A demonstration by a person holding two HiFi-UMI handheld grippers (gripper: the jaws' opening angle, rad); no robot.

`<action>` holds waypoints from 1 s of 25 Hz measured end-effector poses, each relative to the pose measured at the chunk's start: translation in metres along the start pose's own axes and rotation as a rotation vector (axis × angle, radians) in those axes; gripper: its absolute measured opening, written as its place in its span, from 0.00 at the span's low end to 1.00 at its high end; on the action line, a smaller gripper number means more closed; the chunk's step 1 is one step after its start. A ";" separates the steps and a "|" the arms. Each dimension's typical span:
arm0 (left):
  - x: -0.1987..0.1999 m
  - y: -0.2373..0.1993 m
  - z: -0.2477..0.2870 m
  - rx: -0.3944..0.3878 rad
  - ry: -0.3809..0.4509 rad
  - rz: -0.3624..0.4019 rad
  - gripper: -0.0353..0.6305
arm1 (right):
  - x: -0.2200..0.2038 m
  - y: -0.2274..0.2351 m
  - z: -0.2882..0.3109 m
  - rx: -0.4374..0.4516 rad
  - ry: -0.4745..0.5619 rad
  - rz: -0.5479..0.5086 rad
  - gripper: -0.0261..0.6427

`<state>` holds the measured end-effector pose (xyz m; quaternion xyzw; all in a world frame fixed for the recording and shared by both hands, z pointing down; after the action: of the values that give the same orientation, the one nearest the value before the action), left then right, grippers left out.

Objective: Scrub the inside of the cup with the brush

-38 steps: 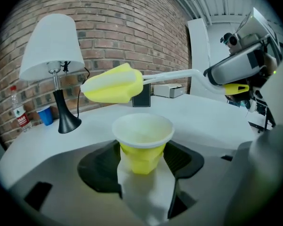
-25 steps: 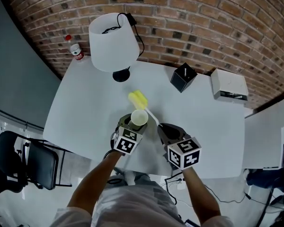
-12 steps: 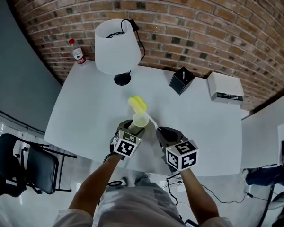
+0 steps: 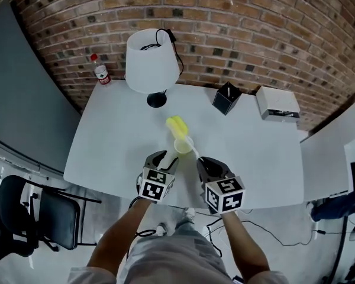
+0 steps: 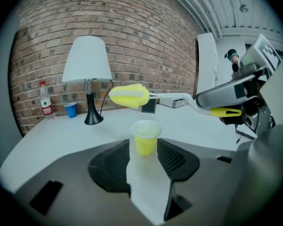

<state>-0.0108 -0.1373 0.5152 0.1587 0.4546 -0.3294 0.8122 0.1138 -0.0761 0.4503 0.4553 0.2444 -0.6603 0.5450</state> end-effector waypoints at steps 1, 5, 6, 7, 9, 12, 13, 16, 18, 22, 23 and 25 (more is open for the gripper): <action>0.003 0.001 -0.006 -0.001 0.015 0.002 0.33 | 0.001 -0.003 -0.003 -0.015 0.009 -0.003 0.08; 0.018 0.009 -0.031 -0.020 0.070 -0.005 0.23 | 0.008 -0.020 -0.012 -0.047 0.036 -0.013 0.08; 0.021 0.012 -0.037 -0.025 0.084 -0.004 0.21 | 0.009 -0.024 -0.014 -0.055 0.043 -0.012 0.08; 0.024 0.015 -0.043 -0.029 0.096 -0.004 0.19 | 0.009 -0.028 -0.016 -0.062 0.050 -0.012 0.08; 0.029 0.021 -0.053 -0.039 0.120 -0.010 0.17 | 0.011 -0.035 -0.022 -0.077 0.067 -0.015 0.08; 0.035 0.032 -0.068 -0.056 0.154 -0.018 0.14 | 0.011 -0.046 -0.031 -0.096 0.090 -0.023 0.08; 0.036 0.035 -0.072 -0.062 0.162 -0.018 0.13 | 0.011 -0.050 -0.034 -0.102 0.094 -0.025 0.08; 0.038 0.041 -0.085 -0.069 0.178 -0.011 0.09 | 0.009 -0.059 -0.044 -0.121 0.104 -0.031 0.08; 0.040 0.044 -0.093 -0.070 0.185 -0.003 0.07 | 0.008 -0.064 -0.050 -0.130 0.112 -0.036 0.08; 0.040 0.050 -0.104 -0.085 0.193 0.002 0.06 | 0.004 -0.073 -0.058 -0.142 0.116 -0.036 0.08; 0.038 0.052 -0.106 -0.090 0.192 0.001 0.06 | 0.003 -0.075 -0.060 -0.144 0.117 -0.035 0.08; 0.035 0.055 -0.110 -0.098 0.188 0.002 0.06 | 0.000 -0.079 -0.064 -0.148 0.118 -0.033 0.08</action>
<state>-0.0301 -0.0493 0.4249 0.1495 0.5440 -0.2898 0.7731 0.0607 -0.0008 0.4069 0.4479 0.3318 -0.6212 0.5508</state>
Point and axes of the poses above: the fingertips, and each gripper's own axes: z forward along the fingers, y to its right, x out of its top, the point moved 5 cm from there along -z, backward along the fingers, and after that the axes turned 1 degree about -y, right-handed, at the moved point
